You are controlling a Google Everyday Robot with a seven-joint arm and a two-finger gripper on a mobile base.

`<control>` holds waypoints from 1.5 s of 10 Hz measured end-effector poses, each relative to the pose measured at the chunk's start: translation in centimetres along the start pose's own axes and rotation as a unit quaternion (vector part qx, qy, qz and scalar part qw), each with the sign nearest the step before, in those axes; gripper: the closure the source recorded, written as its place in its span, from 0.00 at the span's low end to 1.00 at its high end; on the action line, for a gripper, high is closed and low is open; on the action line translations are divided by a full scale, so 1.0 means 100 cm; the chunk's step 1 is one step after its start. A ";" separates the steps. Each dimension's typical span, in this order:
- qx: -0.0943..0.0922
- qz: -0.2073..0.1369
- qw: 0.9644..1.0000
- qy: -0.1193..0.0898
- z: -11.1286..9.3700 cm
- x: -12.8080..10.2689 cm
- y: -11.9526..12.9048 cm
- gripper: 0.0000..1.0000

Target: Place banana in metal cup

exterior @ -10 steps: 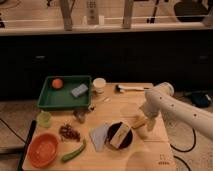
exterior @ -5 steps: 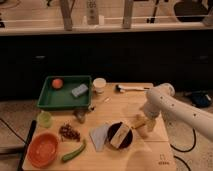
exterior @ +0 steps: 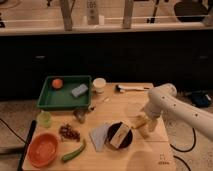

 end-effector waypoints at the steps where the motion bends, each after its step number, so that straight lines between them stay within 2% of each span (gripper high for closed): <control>1: 0.000 0.001 1.000 0.000 0.000 0.003 0.001 0.25; 2: -0.001 0.000 1.000 -0.001 0.000 0.003 0.002 0.28; 3: -0.002 -0.001 1.000 -0.001 0.000 0.004 0.002 0.36; 6: -0.005 -0.004 1.000 -0.001 0.001 0.005 0.005 0.39; 8: -0.005 -0.004 1.000 -0.002 0.000 0.007 0.009 0.56; 11: -0.006 -0.005 1.000 -0.003 -0.001 0.010 0.016 0.87; 12: -0.004 -0.007 1.000 -0.002 -0.002 0.009 0.016 0.93; 15: 0.006 -0.022 1.000 0.001 -0.028 -0.015 0.005 0.95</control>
